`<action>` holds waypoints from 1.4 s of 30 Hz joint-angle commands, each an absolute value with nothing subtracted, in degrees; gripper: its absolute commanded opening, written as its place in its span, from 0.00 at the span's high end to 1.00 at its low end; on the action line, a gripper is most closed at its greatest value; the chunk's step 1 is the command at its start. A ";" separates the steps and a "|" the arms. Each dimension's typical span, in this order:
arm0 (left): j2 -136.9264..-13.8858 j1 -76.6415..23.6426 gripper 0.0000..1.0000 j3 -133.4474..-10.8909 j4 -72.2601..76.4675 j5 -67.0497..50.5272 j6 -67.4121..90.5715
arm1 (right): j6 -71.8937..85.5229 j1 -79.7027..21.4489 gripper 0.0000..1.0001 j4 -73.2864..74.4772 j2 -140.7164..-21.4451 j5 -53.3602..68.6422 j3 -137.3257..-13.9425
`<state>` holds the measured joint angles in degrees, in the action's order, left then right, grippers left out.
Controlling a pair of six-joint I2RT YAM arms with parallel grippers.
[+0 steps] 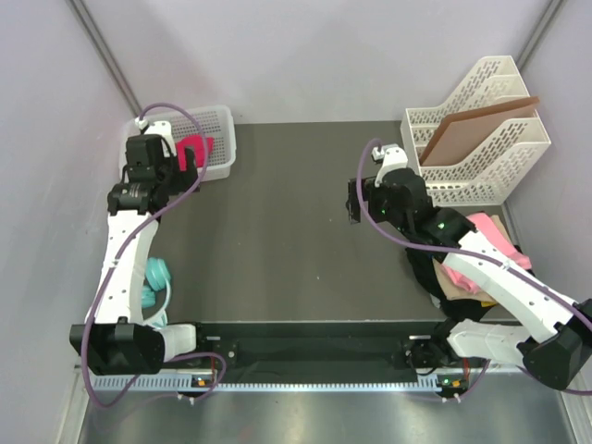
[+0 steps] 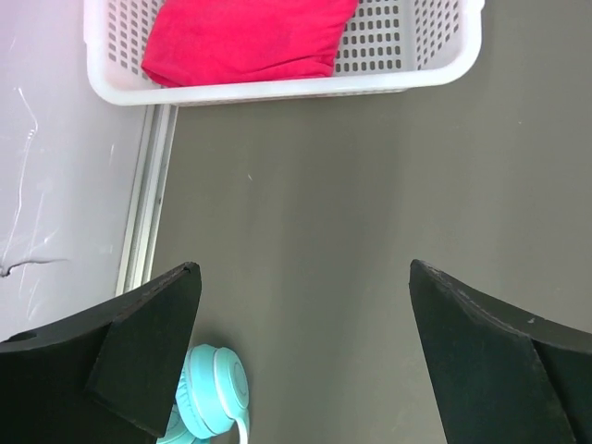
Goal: Fold and stack the t-shirts
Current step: Grab crumpled tshirt from bin with the left arm
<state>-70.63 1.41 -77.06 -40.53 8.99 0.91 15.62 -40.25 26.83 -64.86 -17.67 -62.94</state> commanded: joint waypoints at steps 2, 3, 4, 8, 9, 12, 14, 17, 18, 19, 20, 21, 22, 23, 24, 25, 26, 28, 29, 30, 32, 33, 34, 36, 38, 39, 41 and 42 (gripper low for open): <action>-69.69 1.67 0.01 -76.72 -32.71 10.64 -1.23 | 17.75 -40.34 0.00 25.93 -63.98 -14.68 -60.74; -71.00 1.58 0.01 -76.99 -31.91 10.98 -1.49 | 18.01 -40.34 0.00 26.01 -63.98 -14.76 -60.47; -71.80 1.58 0.01 -77.17 -30.60 11.60 -1.58 | 18.10 -40.25 0.00 25.93 -63.98 -14.59 -60.12; -83.18 2.46 0.01 -86.46 -29.44 12.83 -1.76 | 18.98 -40.34 0.00 25.75 -63.02 -14.59 -58.72; -85.76 2.90 0.01 -89.18 -31.27 13.09 -1.32 | 19.07 -40.43 0.00 25.49 -62.76 -14.59 -58.45; -96.48 4.39 0.01 -100.78 -35.05 12.92 1.56 | 19.42 -40.26 0.00 24.61 -61.35 -14.68 -57.04; -104.88 4.66 0.01 -109.74 -37.43 12.92 2.55 | 19.69 -40.43 0.00 24.78 -60.65 -15.64 -56.17; -115.87 5.10 0.01 -121.79 -41.21 14.41 2.20 | 20.13 -40.43 0.00 24.87 -59.33 -16.43 -54.59; -118.36 5.36 0.01 -124.69 -42.26 14.41 2.02 | 20.30 -40.43 0.00 24.70 -58.89 -16.44 -53.97; -120.91 5.62 0.01 -130.02 -43.49 14.76 2.02 | 20.30 -40.43 0.00 24.26 -57.76 -16.17 -53.27; -125.03 5.71 0.01 -132.17 -43.94 14.85 1.76 | 20.30 -40.52 0.00 23.82 -57.14 -16.17 -52.04; -126.72 5.71 0.01 -133.84 -44.12 14.59 1.50 | 20.48 -40.52 0.00 23.47 -56.52 -16.17 -51.42; -128.13 5.71 0.01 -135.42 -43.86 14.50 1.23 | 20.65 -40.52 0.00 23.21 -55.47 -15.91 -50.20; -130.06 5.71 0.01 -135.35 -42.73 14.33 0.97 | 20.65 -40.60 0.00 22.42 -55.02 -15.82 -49.66; -130.77 5.71 0.01 -135.18 -42.11 14.07 0.71 | 20.57 -40.69 0.00 22.24 -54.76 -15.73 -49.14; -131.39 5.71 0.01 -134.39 -41.49 13.89 0.62 | 20.65 -40.69 0.00 22.24 -54.41 -15.73 -48.52; -132.44 5.71 0.01 -133.60 -40.09 13.71 0.44 | 20.65 -40.69 0.00 22.15 -54.32 -15.65 -48.25; -132.89 5.80 0.01 -130.71 -38.50 13.45 0.70 | 20.83 -40.69 0.00 21.80 -54.32 -15.30 -47.90; -133.15 5.89 0.01 -129.74 -37.89 13.10 1.05 | 20.83 -40.78 0.00 21.71 -54.40 -15.03 -47.64; -133.07 5.89 0.01 -128.68 -36.40 12.40 1.05 | 20.83 -40.87 0.00 21.62 -54.49 -14.86 -47.55; -133.24 5.98 0.01 -125.96 -34.99 12.30 0.88 | 21.00 -40.87 0.00 21.53 -54.49 -13.98 -47.37; -133.50 5.98 0.01 -125.43 -34.46 12.57 0.79 | 21.01 -40.96 0.00 21.45 -54.58 -13.63 -47.46; -133.85 6.06 0.01 -125.07 -34.45 12.57 0.79 | 21.01 -41.04 0.00 21.45 -54.75 -13.10 -47.81; -135.17 5.98 0.01 -124.89 -34.63 12.48 0.53 | 21.27 -41.31 0.00 21.71 -55.02 -12.31 -48.16; -136.40 6.15 0.01 -124.63 -34.72 12.83 0.35 | 21.71 -41.66 0.00 21.62 -55.02 -11.43 -48.60; -136.75 6.15 0.02 -124.37 -34.54 13.01 -0.95 | 21.88 -42.27 0.00 21.53 -55.02 -11.25 -48.60; -137.81 6.33 0.02 -123.93 -34.45 13.27 -1.14 | 22.32 -42.80 0.00 21.62 -54.76 -11.25 -48.95; -138.16 6.68 0.02 -123.93 -34.45 13.27 -1.14 | 22.59 -43.32 0.00 21.62 -54.67 -11.34 -48.96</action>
<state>-136.57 5.63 -124.81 -37.26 12.91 0.21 21.12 -41.25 24.38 -55.51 -12.43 -47.24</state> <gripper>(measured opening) 0.986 0.996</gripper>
